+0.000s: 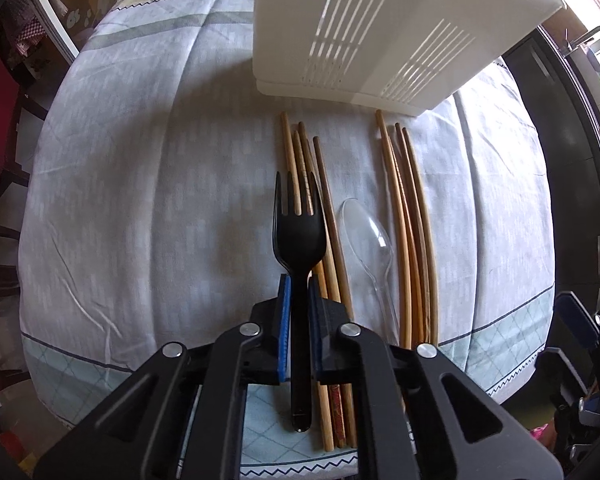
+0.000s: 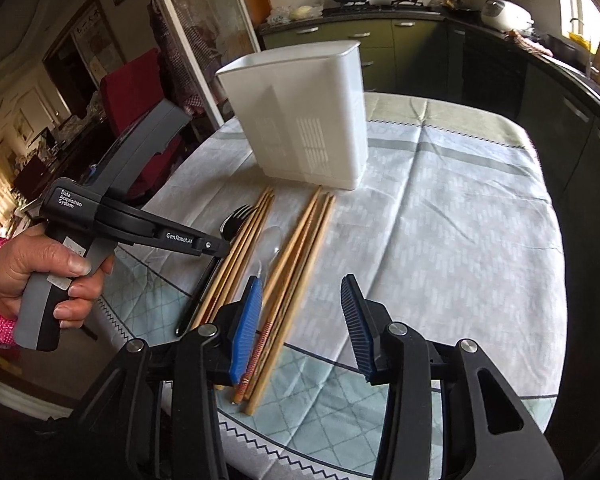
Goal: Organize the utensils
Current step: 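Grasp the black plastic fork with the left gripper while the right gripper approaches the clear spoon, then grasp the clear plastic spoon with the right gripper and lift it, then lower the fork and spoon into the white holder and open both grippers, then move both grippers back down toward the wooden chopsticks, then grasp one chopstick with the left gripper while the right gripper grasps another, then lift both chopsticks and drop them into the white holder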
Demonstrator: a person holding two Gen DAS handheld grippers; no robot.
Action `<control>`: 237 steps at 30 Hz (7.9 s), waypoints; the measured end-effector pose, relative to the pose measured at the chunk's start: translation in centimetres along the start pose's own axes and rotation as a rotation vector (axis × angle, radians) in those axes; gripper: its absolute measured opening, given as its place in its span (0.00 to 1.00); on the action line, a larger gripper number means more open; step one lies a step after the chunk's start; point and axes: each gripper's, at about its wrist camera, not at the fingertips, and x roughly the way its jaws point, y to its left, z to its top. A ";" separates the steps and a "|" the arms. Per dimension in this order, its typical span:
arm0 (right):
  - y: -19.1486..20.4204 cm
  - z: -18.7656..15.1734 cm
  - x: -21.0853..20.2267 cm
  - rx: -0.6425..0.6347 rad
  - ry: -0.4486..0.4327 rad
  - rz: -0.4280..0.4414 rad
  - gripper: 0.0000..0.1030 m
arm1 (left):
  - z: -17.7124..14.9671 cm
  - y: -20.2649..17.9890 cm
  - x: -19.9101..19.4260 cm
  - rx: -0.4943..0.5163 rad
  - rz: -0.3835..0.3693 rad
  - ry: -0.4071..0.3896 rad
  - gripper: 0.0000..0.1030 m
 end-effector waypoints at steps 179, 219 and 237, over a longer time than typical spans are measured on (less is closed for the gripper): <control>-2.1 4.0 12.6 0.007 0.193 -0.187 0.22 | 0.6 0.1 0.9 0.186 0.116 -0.065 0.11; -1.3 5.4 1.9 0.051 -0.064 -0.099 0.07 | -1.0 0.1 -8.0 0.223 0.034 -0.275 0.06; 1.2 2.8 -4.4 0.033 -0.193 -0.073 0.07 | -8.0 -1.8 -14.4 0.322 0.049 -0.696 0.05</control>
